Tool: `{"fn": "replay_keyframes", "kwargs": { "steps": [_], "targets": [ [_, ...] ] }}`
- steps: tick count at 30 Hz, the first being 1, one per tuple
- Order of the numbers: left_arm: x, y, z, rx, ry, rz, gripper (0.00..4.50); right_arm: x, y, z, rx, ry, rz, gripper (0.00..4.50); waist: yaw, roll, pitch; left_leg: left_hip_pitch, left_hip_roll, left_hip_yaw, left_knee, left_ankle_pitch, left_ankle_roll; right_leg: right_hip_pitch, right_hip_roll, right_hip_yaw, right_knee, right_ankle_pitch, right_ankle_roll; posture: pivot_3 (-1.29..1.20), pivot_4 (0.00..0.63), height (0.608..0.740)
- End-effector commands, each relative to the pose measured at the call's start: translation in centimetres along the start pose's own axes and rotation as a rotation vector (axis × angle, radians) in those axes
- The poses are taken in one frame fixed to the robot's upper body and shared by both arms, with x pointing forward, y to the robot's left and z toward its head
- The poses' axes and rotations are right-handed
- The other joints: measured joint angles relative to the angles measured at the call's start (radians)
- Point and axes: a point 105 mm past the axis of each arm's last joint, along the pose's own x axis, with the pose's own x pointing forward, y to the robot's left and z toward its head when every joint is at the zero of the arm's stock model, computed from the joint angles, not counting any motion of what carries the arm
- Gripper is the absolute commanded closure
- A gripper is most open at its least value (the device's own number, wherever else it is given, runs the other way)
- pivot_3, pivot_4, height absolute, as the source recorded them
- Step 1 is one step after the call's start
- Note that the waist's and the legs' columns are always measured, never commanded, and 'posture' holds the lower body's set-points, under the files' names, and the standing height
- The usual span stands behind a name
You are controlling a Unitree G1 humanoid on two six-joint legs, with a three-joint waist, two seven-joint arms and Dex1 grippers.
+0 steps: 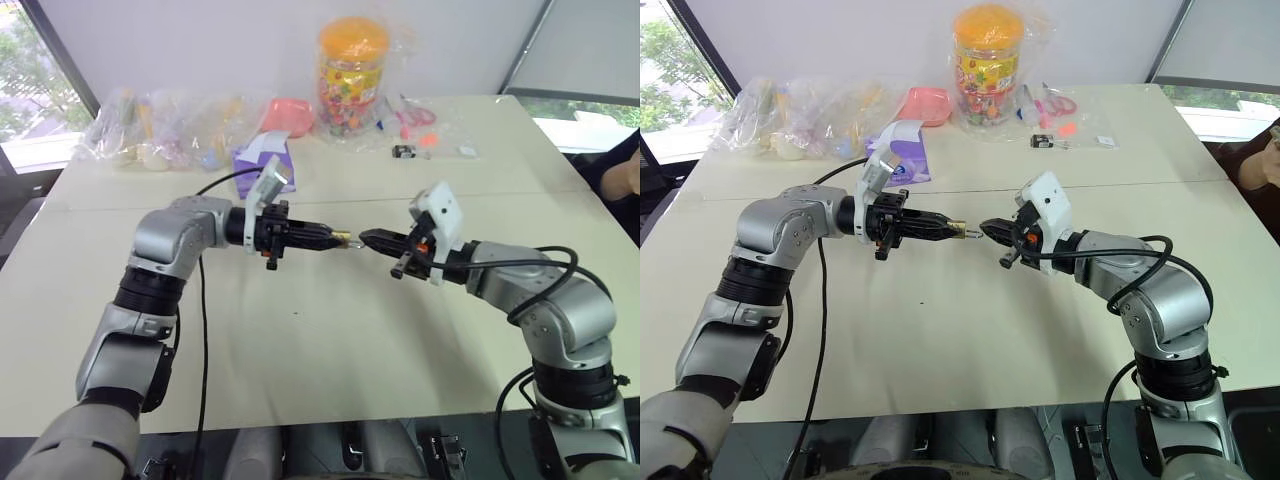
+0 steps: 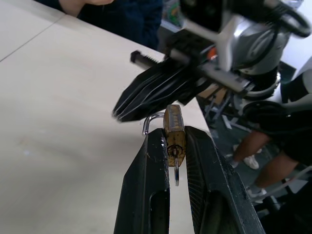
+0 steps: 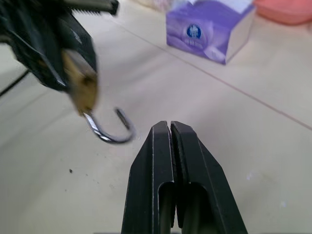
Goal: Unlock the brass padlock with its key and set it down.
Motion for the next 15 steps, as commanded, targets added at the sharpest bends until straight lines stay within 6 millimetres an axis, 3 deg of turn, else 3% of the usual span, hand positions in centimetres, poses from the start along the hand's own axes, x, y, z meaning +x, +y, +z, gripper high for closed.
{"fn": "replay_keyframes", "kwargs": {
  "steps": [1,5,15],
  "targets": [
    [-0.3,0.1,1.7,0.069,-0.036,0.031,4.5,-0.6,0.3,-0.1,-0.033,-0.007,0.004,4.44,0.001,0.0,0.0,0.0,0.0,0.0,0.0,0.0,0.0,0.0,0.0,0.0,0.0,0.0,0.0,0.0,0.15,0.737],
    [-0.3,0.3,1.5,0.065,-0.027,0.041,4.5,-1.0,0.7,0.2,-0.046,-0.021,0.009,4.44,-0.001,0.0,0.0,0.0,0.0,0.0,0.0,0.0,0.0,0.0,0.0,0.0,0.0,0.0,0.0,0.0,0.15,0.737],
    [-0.4,-0.8,0.7,0.024,0.014,-0.029,4.5,-2.2,-1.1,1.8,-0.12,-0.048,-0.075,4.44,0.0,0.0,0.0,0.0,0.0,0.0,0.0,0.0,0.0,0.0,0.001,0.0,0.0,0.0,0.0,0.0,0.15,0.737]
  ]
}}
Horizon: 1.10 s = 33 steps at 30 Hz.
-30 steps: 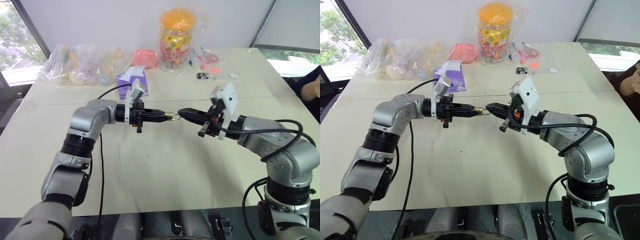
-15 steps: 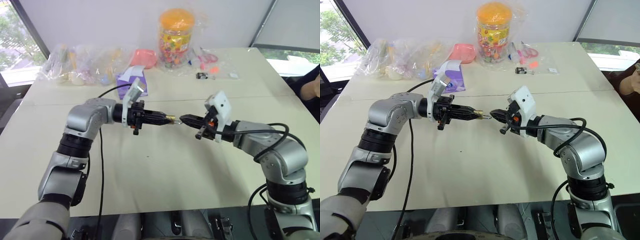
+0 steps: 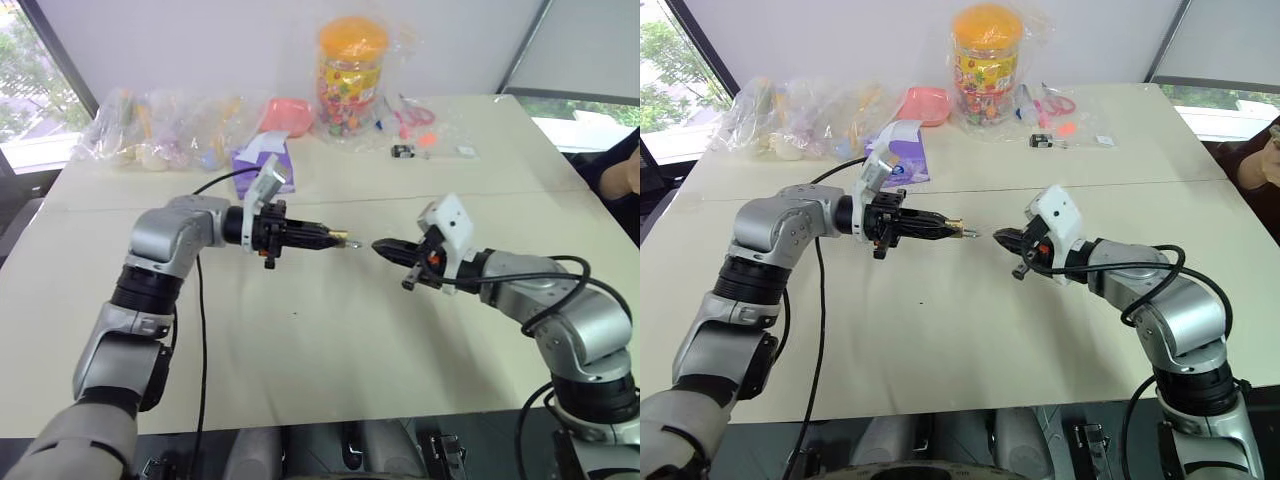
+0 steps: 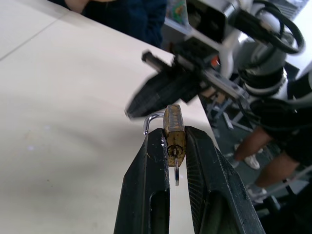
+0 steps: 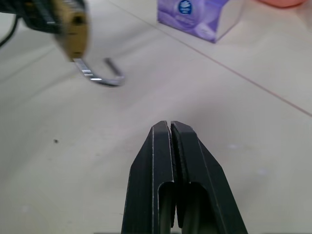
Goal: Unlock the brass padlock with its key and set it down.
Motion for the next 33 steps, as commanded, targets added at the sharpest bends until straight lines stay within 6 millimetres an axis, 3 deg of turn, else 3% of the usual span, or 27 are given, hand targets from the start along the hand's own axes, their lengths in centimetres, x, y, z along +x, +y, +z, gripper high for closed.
{"fn": "replay_keyframes", "kwargs": {
  "steps": [1,9,24,33],
  "targets": [
    [0.2,-0.7,0.7,0.027,-0.006,-0.037,4.5,-0.4,-0.2,2.2,-0.053,-0.074,-0.015,4.44,-0.001,0.0,0.0,0.0,0.0,0.0,0.0,0.0,0.0,0.0,0.0,0.0,0.0,0.0,0.0,0.0,0.15,0.737],
    [0.6,-0.8,0.9,0.028,-0.012,-0.048,4.5,1.0,1.7,3.6,-0.058,-0.122,0.054,4.44,0.0,0.0,0.0,0.0,0.0,0.0,0.0,0.0,0.0,0.0,0.0,0.0,0.0,0.0,0.0,0.0,0.15,0.737],
    [0.6,-0.4,1.0,0.042,-0.022,-0.025,4.5,1.5,3.9,2.9,-0.05,-0.104,0.12,4.44,0.0,0.0,0.0,0.0,0.0,0.0,0.0,0.0,0.0,0.0,0.0,0.0,0.0,0.0,0.0,0.0,0.15,0.737],
    [0.9,-0.3,0.8,0.048,-0.025,-0.026,4.5,1.1,3.5,2.0,-0.059,-0.068,0.09,4.44,0.0,0.0,0.0,0.0,0.0,0.0,0.0,0.0,0.0,0.0,0.0,0.0,0.0,0.0,0.0,0.0,0.15,0.737]
  ]
}}
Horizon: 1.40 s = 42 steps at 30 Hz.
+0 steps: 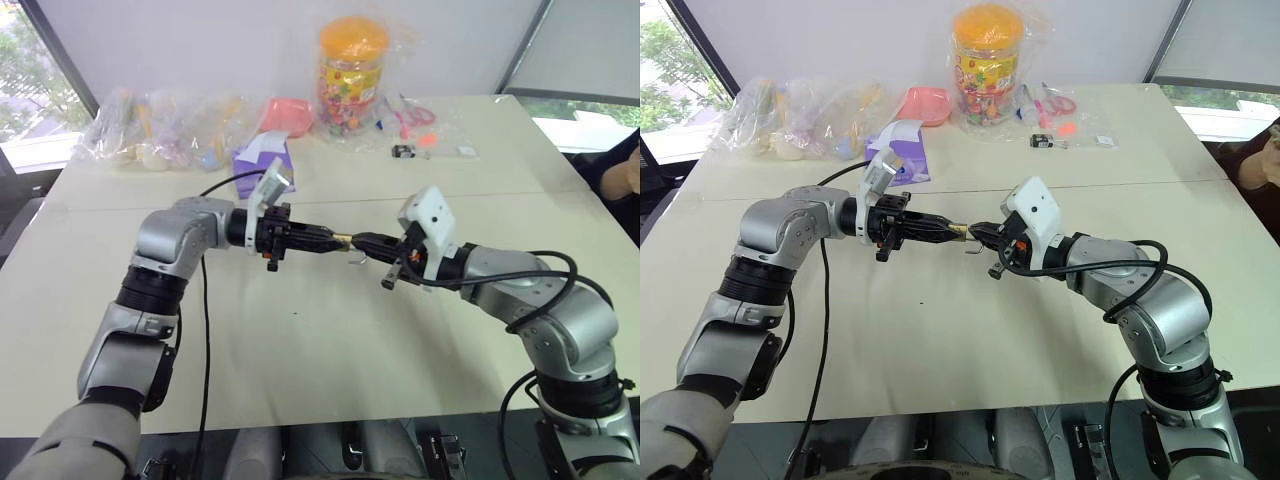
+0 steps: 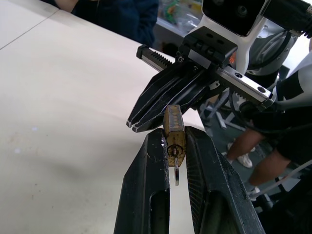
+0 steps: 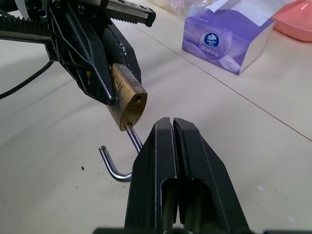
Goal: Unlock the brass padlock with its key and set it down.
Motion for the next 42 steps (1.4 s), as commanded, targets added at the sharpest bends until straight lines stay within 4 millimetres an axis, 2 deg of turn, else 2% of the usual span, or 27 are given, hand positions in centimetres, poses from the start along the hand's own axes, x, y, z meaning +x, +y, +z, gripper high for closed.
{"fn": "replay_keyframes", "kwargs": {
  "steps": [1,7,10,16,22,25,33,36,42],
  "targets": [
    [0.1,-0.3,0.9,0.058,-0.012,-0.006,4.5,-0.6,0.1,-0.1,-0.044,0.006,-0.011,4.44,0.0,0.0,0.0,0.0,0.0,0.0,0.0,0.0,0.0,0.0,0.0,0.0,0.0,0.0,0.0,0.0,0.15,0.737],
    [0.3,-0.3,-0.6,0.065,0.031,0.001,4.5,-3.1,-2.5,-3.9,-0.081,0.136,-0.154,4.44,0.002,0.0,0.0,0.0,0.0,0.0,0.0,0.0,0.0,0.0,0.0,0.0,-0.001,0.0,0.0,0.0,0.15,0.737],
    [0.8,0.4,-2.2,0.044,0.057,0.035,4.5,-4.5,-3.6,-4.8,-0.07,0.153,-0.238,4.44,0.002,0.0,0.0,0.0,0.0,0.0,0.0,0.0,0.0,0.0,0.0,0.0,-0.001,0.0,0.0,0.0,0.15,0.737],
    [3.2,3.8,-6.5,-0.026,0.099,0.201,4.5,-6.6,-4.4,-4.4,-0.019,0.11,-0.354,4.44,0.005,0.0,0.0,0.0,0.0,0.0,0.0,0.0,0.0,0.0,0.0,0.0,-0.001,0.0,0.0,0.0,0.15,0.737],
    [5.1,6.2,-8.9,-0.1,0.131,0.305,4.5,-7.4,-4.2,-3.5,-0.019,0.089,-0.398,4.44,0.005,-0.001,0.0,0.0,0.0,0.0,0.0,0.0,0.0,0.0,0.0,0.0,-0.001,0.0,0.0,0.0,0.15,0.737],
    [4.9,6.7,-9.4,-0.129,0.14,0.319,3.06,-7.4,-3.9,-3.3,-0.019,0.086,-0.4,4.5,0.007,-0.001,0.0,0.0,0.0,0.0,0.0,0.0,0.0,0.0,0.0,-0.001,-0.001,0.0,0.0,0.0,0.15,0.737],
    [3.1,6.3,-9.3,-0.2,0.124,0.296,0.07,-7.1,-3.1,-3.3,-0.018,0.096,-0.375,4.5,0.0,-0.001,-0.001,0.001,0.0,0.0,0.0,0.0,0.0,0.001,0.0,-0.001,-0.001,0.0,0.0,0.0,0.15,0.737],
    [1.8,5.9,-8.6,-0.209,0.109,0.28,0.02,-7.1,-2.5,-3.7,-0.024,0.12,-0.328,4.5,-0.006,-0.001,-0.001,0.002,0.001,0.0,0.0,0.0,0.0,0.001,0.002,-0.001,-0.001,0.0,0.0,0.0,0.15,0.737],
    [-1.5,3.5,-6.5,-0.153,0.085,0.217,0.02,-7.6,-1.1,-4.7,-0.053,0.198,-0.223,4.5,-0.001,-0.001,0.0,0.001,0.002,0.0,-0.002,0.0,0.001,0.0,0.003,0.0,-0.001,0.0,0.0,0.0,0.15,0.737]
  ]
}}
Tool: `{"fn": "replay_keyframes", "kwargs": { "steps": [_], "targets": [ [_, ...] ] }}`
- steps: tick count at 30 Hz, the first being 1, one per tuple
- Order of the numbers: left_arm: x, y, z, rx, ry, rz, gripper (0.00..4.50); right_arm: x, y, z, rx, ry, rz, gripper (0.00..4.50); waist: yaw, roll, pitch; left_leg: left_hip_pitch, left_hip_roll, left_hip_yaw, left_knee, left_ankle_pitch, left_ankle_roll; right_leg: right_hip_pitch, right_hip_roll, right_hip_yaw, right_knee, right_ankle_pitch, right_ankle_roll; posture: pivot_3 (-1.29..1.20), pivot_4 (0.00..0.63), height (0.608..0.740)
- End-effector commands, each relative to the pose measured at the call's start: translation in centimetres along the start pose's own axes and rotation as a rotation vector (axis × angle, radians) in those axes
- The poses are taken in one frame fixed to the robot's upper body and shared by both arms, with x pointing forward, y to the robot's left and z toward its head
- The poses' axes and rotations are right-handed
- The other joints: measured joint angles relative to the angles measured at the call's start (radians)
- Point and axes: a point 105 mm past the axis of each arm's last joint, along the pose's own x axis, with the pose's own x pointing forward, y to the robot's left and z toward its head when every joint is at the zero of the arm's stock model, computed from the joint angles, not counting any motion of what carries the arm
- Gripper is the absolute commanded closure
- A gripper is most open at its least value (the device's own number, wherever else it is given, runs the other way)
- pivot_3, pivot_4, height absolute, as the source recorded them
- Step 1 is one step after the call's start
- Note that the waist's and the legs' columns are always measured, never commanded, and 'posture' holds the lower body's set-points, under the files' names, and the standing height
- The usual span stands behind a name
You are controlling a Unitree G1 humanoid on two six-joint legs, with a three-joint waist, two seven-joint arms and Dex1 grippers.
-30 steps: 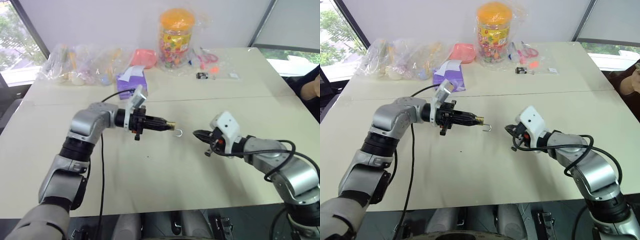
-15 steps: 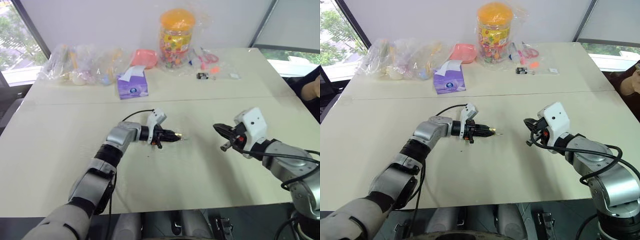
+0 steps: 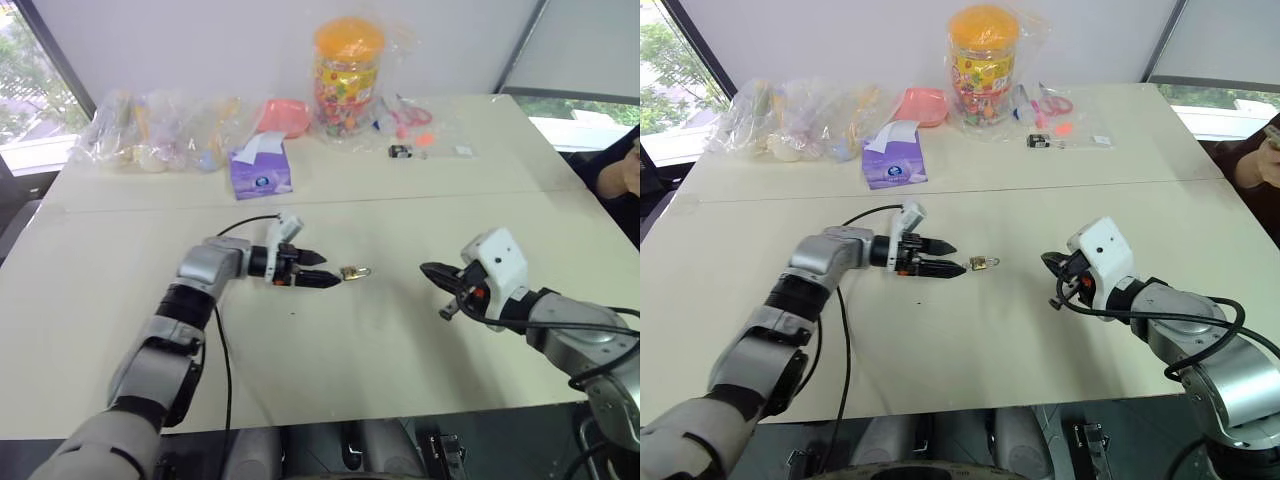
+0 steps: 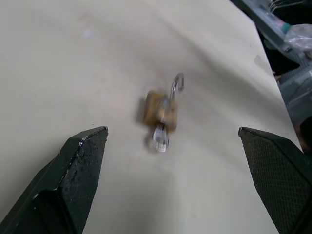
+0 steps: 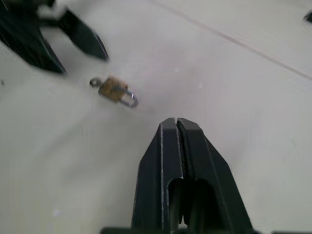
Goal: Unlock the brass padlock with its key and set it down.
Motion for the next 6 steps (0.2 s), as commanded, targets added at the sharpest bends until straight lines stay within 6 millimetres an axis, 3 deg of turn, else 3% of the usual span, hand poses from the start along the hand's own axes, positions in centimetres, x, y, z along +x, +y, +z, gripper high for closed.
{"fn": "replay_keyframes", "kwargs": {
  "steps": [1,6],
  "targets": [
    [-1.9,-1.6,1.9,0.059,-0.046,-0.05,0.02,-0.6,0.9,0.8,-0.057,-0.024,0.062,4.5,0.003,0.0,0.0,0.0,0.0,0.0,0.0,0.0,0.0,0.0,0.0,0.0,0.0,0.0,0.0,0.0,0.15,0.737],
    [-4.0,-3.3,2.3,0.159,-0.022,-0.06,0.02,-1.0,1.1,0.9,-0.078,-0.014,0.109,4.5,0.009,0.0,0.0,-0.001,-0.002,0.001,0.001,0.0,0.0,0.0,-0.003,0.0,-0.001,0.0,0.0,0.0,0.15,0.737]
  ]
}}
